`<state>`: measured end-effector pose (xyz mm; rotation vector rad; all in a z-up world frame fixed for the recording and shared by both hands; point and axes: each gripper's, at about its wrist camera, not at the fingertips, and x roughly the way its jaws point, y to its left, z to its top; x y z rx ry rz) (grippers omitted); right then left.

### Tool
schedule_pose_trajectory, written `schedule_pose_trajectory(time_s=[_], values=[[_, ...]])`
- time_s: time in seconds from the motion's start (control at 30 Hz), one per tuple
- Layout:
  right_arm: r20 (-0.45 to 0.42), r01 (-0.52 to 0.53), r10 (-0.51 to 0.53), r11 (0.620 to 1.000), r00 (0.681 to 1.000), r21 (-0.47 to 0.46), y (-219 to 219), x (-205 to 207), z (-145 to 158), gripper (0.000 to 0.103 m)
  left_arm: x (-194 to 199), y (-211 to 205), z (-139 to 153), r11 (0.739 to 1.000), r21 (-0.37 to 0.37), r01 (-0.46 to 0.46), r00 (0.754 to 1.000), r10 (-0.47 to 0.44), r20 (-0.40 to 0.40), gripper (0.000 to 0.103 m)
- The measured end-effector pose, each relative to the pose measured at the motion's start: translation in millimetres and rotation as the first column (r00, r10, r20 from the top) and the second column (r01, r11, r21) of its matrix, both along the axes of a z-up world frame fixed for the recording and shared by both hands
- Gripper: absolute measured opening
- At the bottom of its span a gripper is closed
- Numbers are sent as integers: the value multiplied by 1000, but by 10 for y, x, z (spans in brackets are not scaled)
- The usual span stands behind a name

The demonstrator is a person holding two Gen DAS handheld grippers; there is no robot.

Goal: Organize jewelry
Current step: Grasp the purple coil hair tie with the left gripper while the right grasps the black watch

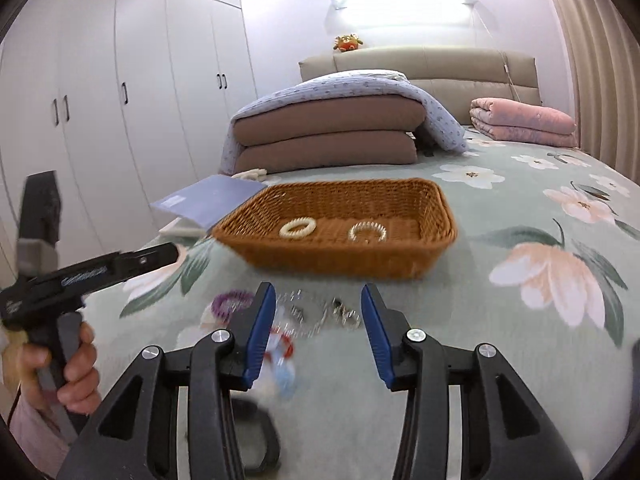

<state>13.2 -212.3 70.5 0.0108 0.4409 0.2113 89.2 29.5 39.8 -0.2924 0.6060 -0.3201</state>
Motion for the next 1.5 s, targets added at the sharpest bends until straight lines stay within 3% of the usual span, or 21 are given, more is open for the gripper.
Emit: schedule_pose_trajectory(time_s=[0.37, 0.63, 0.83, 0.93, 1.0, 1.13, 1.27, 1.33, 1.5], values=[[-111, -40, 40, 999, 993, -3, 57, -197, -384, 48, -45, 70, -241, 1000, -27, -13, 999, 12, -40, 52], [-155, -89, 78, 994, 985, -61, 195, -159, -475, 48, 187, 33, -421, 998, -67, 1, 987, -12, -161, 52], [-192, -101, 80, 990, 978, -99, 280, -108, -531, 44, 445, -41, -559, 998, -68, -4, 966, -14, -259, 34], [-237, -106, 79, 989, 968, -106, 299, -52, -605, 40, 504, -111, -618, 998, -61, 16, 958, -33, -285, 33], [-257, -111, 79, 988, 963, -112, 315, -19, -638, 34, 510, -177, -607, 999, -27, 23, 959, -30, -282, 33], [-260, -122, 88, 985, 962, -119, 347, -23, -659, 19, 541, -229, -616, 999, -11, 34, 957, -36, -287, 20], [-242, -117, 83, 985, 967, -129, 361, -43, -650, 17, 512, -216, -606, 999, -24, 40, 964, -45, -263, 18], [-227, -113, 84, 987, 970, -117, 343, -49, -631, 10, 461, -187, -568, 998, -50, 48, 973, -58, -221, 10], [-225, -110, 90, 991, 970, -78, 279, -31, -620, 9, 282, -106, -413, 991, -108, 84, 990, -95, -101, 10]])
